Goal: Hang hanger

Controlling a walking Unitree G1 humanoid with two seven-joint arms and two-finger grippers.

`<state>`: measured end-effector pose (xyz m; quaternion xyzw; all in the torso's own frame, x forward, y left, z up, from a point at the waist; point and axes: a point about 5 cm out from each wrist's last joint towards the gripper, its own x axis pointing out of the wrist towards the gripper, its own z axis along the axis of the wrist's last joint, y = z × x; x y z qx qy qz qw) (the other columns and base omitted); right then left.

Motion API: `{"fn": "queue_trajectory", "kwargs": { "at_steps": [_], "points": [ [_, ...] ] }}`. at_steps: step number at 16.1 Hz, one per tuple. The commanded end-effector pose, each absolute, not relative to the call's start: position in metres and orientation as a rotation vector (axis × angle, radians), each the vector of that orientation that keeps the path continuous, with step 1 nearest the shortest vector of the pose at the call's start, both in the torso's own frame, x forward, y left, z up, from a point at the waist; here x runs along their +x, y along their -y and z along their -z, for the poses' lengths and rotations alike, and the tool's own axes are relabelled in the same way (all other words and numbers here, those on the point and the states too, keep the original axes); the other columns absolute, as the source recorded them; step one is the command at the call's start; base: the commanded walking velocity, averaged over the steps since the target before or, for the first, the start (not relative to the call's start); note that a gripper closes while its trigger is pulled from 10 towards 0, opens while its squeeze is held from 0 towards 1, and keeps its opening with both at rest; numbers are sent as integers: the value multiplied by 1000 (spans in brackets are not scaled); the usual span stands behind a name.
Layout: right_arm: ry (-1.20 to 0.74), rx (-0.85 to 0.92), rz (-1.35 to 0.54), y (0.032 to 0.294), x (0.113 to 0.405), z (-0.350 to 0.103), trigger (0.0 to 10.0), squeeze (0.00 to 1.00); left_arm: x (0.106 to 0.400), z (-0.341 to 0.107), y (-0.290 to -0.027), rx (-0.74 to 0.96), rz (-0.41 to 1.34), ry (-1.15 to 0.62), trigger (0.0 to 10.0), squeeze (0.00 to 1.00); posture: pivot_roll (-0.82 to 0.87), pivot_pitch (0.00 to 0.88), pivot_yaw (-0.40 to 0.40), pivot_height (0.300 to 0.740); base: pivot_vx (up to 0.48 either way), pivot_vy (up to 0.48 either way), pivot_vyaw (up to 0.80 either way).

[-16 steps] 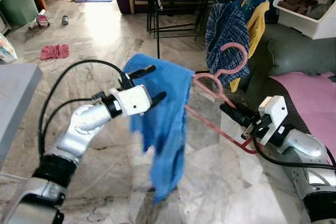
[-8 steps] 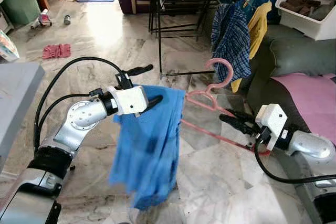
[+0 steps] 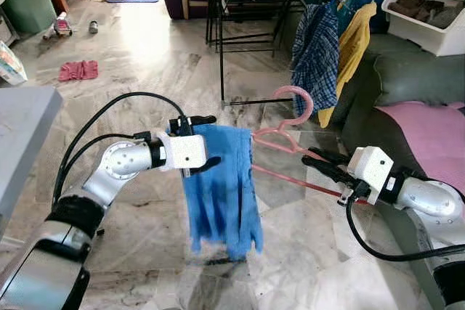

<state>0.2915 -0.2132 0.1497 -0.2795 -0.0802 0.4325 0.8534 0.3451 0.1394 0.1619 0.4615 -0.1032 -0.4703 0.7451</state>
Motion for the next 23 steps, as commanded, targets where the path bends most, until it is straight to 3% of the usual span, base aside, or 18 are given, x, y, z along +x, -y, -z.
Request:
{"fn": "queue_trajectory", "kwargs": {
  "at_steps": [1,8,9,10,11,12,13,23],
  "points": [
    [215,-617,-910,212,293,-158,10000,0,348,-167,-134,1041,1052,237,10000,0,34,65,-49,740,0,0,0],
    [222,-724,-910,213,291,-147,10000,0,358,-174,-137,1054,1143,118,10000,0,36,63,-46,740,0,0,0],
    [224,-729,-906,214,291,-146,10000,0,359,-175,-138,1048,1151,102,9412,0,36,63,-46,740,0,0,0],
    [230,-737,-899,214,292,-145,10000,0,360,-174,-139,1055,1167,79,6392,0,36,63,-45,740,0,0,0],
    [235,-745,-897,214,292,-145,10000,0,360,-173,-141,1050,1180,56,1961,0,35,62,-44,740,0,0,0],
    [238,-749,-895,214,292,-146,10000,0,360,-171,-141,1045,1188,40,1961,0,35,62,-44,740,0,0,0],
    [244,-759,-888,214,293,-145,10000,0,361,-168,-143,1032,1200,3,0,0,33,61,-45,740,0,0,0],
    [262,-829,-912,209,294,-141,10000,0,363,-152,-131,927,1242,-143,0,0,30,59,-46,740,0,0,0]
  ]
}}
